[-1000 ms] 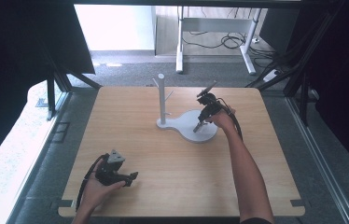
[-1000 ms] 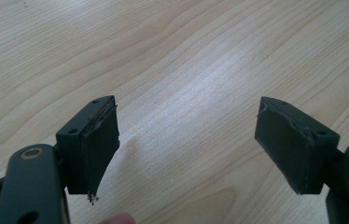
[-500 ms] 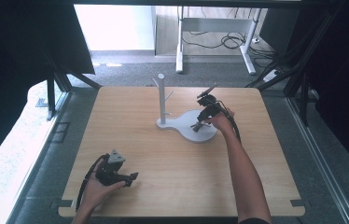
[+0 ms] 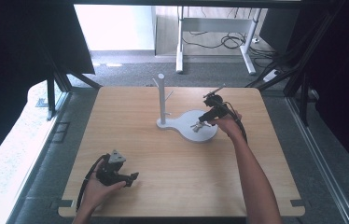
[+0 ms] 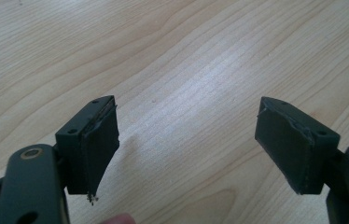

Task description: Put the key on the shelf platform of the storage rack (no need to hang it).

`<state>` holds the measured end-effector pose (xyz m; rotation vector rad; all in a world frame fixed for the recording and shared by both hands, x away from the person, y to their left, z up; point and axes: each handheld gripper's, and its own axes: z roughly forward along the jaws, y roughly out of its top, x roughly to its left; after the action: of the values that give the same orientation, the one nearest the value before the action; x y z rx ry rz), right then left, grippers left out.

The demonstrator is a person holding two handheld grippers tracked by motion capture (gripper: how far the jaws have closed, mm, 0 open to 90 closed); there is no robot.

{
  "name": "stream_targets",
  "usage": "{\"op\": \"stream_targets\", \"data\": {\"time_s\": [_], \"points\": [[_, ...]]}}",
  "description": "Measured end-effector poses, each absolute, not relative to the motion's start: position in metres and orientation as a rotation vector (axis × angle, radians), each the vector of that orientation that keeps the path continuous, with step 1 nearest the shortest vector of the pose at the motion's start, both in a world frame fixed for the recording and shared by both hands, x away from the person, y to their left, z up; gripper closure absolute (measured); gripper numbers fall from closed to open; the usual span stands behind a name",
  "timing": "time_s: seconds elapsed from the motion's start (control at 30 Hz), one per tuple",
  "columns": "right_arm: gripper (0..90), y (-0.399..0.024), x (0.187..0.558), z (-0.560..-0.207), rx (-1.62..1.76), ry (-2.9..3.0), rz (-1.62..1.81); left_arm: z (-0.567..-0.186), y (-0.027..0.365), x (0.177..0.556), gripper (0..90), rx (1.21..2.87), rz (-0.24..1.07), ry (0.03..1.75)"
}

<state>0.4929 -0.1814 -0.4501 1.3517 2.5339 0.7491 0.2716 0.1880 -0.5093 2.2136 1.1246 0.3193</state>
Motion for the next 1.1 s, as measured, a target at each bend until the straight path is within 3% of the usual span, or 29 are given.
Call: {"op": "stream_targets", "data": {"time_s": [0.67, 1.1], "points": [[48.9, -0.217, 0.403, -0.441, 1.143, 2.567, 0.952, -0.511, 0.182, 0.271, 22.0, 2.223, 0.326, 1.122], [48.0, -0.266, 0.334, -0.474, 1.177, 2.506, 1.047, -0.511, 0.183, 0.27, 22.0, 2.225, 0.332, 1.131]]}}
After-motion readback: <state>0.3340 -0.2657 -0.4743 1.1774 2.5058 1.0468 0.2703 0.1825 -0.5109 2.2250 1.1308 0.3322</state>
